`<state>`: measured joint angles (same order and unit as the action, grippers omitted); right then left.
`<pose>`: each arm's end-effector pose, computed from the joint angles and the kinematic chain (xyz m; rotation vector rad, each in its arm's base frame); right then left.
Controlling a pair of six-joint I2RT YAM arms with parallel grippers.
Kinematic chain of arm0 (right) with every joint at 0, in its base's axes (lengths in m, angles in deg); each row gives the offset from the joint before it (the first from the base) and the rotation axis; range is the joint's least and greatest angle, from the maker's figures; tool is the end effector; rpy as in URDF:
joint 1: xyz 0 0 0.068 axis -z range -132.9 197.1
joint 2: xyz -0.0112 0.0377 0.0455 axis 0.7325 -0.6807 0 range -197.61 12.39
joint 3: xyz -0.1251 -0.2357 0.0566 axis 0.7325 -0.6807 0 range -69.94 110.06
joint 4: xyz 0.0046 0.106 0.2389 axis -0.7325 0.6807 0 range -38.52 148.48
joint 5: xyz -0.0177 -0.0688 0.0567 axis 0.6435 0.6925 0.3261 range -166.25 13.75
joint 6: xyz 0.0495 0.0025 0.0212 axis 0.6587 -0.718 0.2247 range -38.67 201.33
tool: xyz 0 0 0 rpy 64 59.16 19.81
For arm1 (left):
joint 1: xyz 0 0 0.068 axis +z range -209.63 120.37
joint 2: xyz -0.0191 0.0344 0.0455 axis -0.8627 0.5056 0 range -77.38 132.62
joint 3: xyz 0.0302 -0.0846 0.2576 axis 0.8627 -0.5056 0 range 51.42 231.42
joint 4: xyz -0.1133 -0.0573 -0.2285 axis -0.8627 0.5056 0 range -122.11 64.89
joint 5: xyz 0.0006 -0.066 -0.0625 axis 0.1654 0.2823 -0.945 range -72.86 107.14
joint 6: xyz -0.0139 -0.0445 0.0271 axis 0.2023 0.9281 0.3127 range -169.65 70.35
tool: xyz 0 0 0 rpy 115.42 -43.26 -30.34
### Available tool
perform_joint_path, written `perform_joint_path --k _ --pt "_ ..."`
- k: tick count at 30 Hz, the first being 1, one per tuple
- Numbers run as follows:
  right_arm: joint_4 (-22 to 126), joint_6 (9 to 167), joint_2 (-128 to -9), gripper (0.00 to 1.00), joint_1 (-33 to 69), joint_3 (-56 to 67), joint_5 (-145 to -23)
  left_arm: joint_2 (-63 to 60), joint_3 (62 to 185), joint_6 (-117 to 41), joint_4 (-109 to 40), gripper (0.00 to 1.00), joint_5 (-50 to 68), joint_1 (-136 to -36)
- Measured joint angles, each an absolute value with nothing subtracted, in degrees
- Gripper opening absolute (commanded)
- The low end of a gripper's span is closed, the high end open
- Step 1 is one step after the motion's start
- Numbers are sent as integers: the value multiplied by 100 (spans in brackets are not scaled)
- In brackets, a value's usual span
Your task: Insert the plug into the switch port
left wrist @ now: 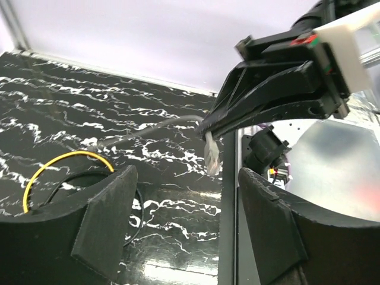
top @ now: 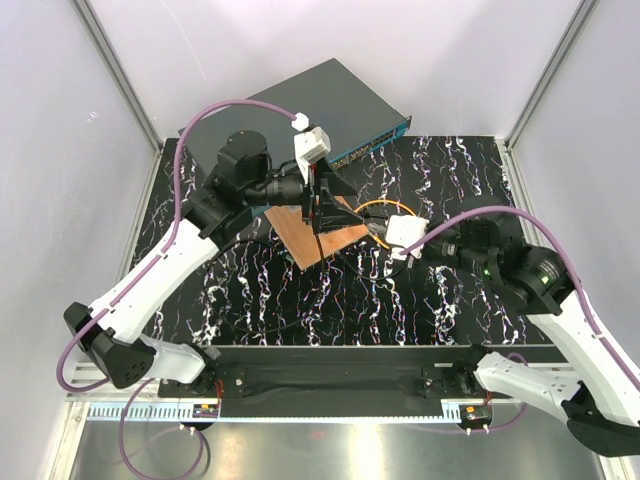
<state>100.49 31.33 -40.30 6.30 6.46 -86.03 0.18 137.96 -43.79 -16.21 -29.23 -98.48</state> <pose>0.1162 0.1083 0.4303 -1.5025 1.3292 0.0691 0.2124 -0.2043 0.4570 1.1011 1.4467 -1.2461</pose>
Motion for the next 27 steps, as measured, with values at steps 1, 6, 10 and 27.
perform_joint_path --k 1,6,10,27 --pt "10113 3173 -4054 0 630 668 -8647 36 13796 -4352 -1651 72 -2973 -9856" --pt "10344 3323 -4191 0 628 792 -8808 86 13792 -4188 -1730 70 -3128 -9996" --pt "10467 3413 -4257 0 628 891 -8946 86 13790 -4195 -1765 69 -3172 -10176" --pt "10545 3575 -4355 0 626 1020 -9095 197 13761 -4403 -1325 44 -3168 -10388"
